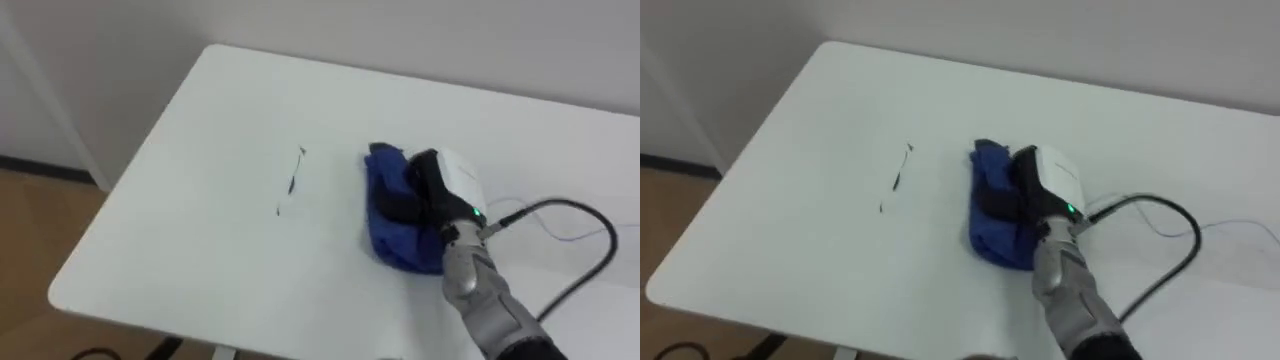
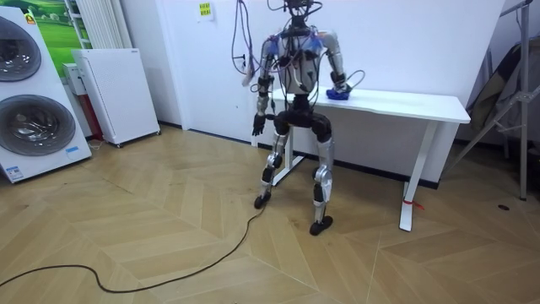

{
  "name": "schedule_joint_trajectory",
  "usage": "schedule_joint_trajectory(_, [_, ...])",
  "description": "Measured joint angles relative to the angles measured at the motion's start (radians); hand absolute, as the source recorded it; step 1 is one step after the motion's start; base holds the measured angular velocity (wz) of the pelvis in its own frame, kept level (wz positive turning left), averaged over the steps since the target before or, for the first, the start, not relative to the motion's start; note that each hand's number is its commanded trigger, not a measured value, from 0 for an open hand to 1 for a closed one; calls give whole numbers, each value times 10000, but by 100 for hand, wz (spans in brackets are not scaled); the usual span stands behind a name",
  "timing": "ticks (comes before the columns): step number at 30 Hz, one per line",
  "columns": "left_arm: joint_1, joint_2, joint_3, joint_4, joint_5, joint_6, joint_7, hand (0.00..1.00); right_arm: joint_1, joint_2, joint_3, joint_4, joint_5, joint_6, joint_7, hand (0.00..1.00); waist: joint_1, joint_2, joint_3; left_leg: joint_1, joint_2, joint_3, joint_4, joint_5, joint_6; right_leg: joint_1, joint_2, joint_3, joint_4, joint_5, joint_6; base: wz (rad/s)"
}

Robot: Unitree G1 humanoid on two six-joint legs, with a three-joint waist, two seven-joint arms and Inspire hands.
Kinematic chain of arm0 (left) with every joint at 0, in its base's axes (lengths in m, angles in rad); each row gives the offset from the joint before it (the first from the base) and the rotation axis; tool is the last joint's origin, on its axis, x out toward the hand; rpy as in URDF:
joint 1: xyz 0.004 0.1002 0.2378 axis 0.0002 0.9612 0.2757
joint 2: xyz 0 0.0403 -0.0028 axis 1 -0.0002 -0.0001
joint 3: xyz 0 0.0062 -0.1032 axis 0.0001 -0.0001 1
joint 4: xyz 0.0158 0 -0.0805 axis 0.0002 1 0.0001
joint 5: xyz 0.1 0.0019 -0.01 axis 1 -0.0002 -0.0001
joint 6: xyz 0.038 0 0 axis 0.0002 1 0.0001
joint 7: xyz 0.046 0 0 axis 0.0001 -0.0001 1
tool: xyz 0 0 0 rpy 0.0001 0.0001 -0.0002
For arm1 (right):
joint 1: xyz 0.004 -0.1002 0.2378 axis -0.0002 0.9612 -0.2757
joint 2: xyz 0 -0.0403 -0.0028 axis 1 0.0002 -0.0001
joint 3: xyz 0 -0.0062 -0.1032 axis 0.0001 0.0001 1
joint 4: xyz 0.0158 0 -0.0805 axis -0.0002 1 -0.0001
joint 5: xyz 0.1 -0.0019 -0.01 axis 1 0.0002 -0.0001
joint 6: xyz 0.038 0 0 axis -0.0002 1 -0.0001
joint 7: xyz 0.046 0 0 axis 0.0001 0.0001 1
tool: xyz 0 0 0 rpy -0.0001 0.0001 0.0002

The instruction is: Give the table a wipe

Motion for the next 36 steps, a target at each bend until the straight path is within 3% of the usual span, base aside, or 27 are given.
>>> schedule_joint_trajectory(1, [-16,-43,-19,-2,7,1,-20,0,201,-19,-114,-176,-4,34,-45,100,-49,32,-4,-78,177,316,-29,191,-19,-57,138,-172,122,-197,-133,38])
schedule_joint_trajectory(2, [-20,-92,-15,-1,-2,2,-20,0,252,-5,-108,-256,-40,52,-42,100,-45,26,-20,-88,200,491,-12,228,-23,-94,187,-178,219,-275,-196,22])
schedule_joint_trajectory(4, [-89,-398,-26,-2,-246,-15,-16,0,238,145,139,-617,-469,526,124,100,243,-14,-77,-54,205,1326,147,225,-22,-358,272,-88,476,-371,-368,-11])
schedule_joint_trajectory(6, [-265,-587,-13,189,-409,-50,-16,0,132,282,535,-996,-1177,1003,387,100,462,24,-29,-48,160,1510,189,152,92,-432,409,-31,435,-315,-489,-15])
schedule_joint_trajectory(8, [-316,-715,19,168,-417,-51,-15,0,-50,350,862,-1178,-1604,1318,740,100,615,-12,-37,26,-40,1680,186,-30,259,-547,491,194,372,-254,-565,-30])
schedule_joint_trajectory(10, [-282,-765,15,135,-501,-22,15,0,-387,310,1280,-1395,-2000,1638,1171,100,784,91,-10,213,-468,1748,114,-401,371,-717,563,639,213,-27,-605,-53])
schedule_joint_trajectory(12, [-282,-751,18,52,-611,104,39,0,-587,304,1277,-1320,-2268,1663,1234,100,699,189,39,266,-749,1745,-86,-457,424,-763,545,770,44,166,-553,-29])
schedule_joint_trajectory(14, [-137,-754,23,30,-627,90,149,0,-499,196,1146,-1255,-2264,1387,1054,100,595,280,9,390,-936,1736,-439,-454,423,-862,474,961,-24,261,-462,-18])
schedule_joint_trajectory(17, [542,-670,330,-257,-581,15,392,0,179,174,606,-1094,-2088,654,270,100,81,313,-30,487,-1230,1679,-624,-442,567,-669,271,922,-270,414,-332,17])
schedule_joint_trajectory(19, [1057,-617,808,-261,-46,28,428,0,1124,17,-484,-914,-1858,-17,-663,100,-639,106,-71,560,-1724,1630,-780,-315,852,-105,-73,882,-641,453,-120,85])
schedule_joint_trajectory(21, [1290,-459,1265,-248,574,34,451,0,2062,-175,-1650,-897,-1639,-380,-1390,100,-1031,-104,-57,574,-2025,1568,-823,-232,1055,230,-250,883,-770,527,5,84])
schedule_joint_trajectory(24, [1440,38,1920,-254,1040,62,644,0,2619,-444,-3337,75,-1507,-593,-1957,100,-1179,-369,-76,573,-2228,1417,-793,-244,1211,301,-211,840,-875,566,25,23])
schedule_joint_trajectory(26, [1458,124,2044,-252,970,43,678,0,2653,-746,-3834,758,-1255,-565,-1951,100,-1119,-432,-131,631,-2271,1398,-739,-325,1331,300,-146,856,-877,585,-4,-13])
schedule_joint_trajectory(29, [1484,63,1802,-317,771,3,477,0,2503,-1118,-3799,1032,-673,-387,-1594,100,-925,-234,-155,677,-2279,868,-656,-595,1420,272,306,853,-1027,739,-247,-39])
schedule_joint_trajectory(30, [1519,31,1645,-381,783,32,357,0,2291,-1119,-3695,974,-667,-137,-1368,100,-857,-146,-191,654,-2279,710,-599,-648,1448,243,433,913,-1023,806,-353,-43])
schedule_joint_trajectory(32, [1468,-93,1486,-458,774,52,236,0,2033,-1096,-3405,603,-700,380,-944,100,-666,-50,-187,682,-2279,711,-607,-650,1459,113,513,1142,-1010,857,-434,-44])
schedule_joint_trajectory(34, [1389,-282,1214,-537,674,100,174,0,1879,-1075,-2654,-259,-792,1208,-350,100,-390,16,-182,710,-2267,667,-642,-645,1468,-61,624,1427,-982,926,-535,-41])
schedule_joint_trajectory(35, [1387,-323,1128,-537,651,104,174,0,1867,-1061,-2360,-594,-947,1402,-130,100,-304,25,-181,713,-2245,666,-651,-646,1466,-108,670,1497,-984,949,-566,-44])
schedule_joint_trajectory(36, [1332,-350,817,-529,441,164,174,0,1814,-983,-1487,-1282,-1184,1726,253,100,-85,28,-173,701,-2237,526,-684,-653,1452,-220,760,1528,-982,1006,-633,-40])
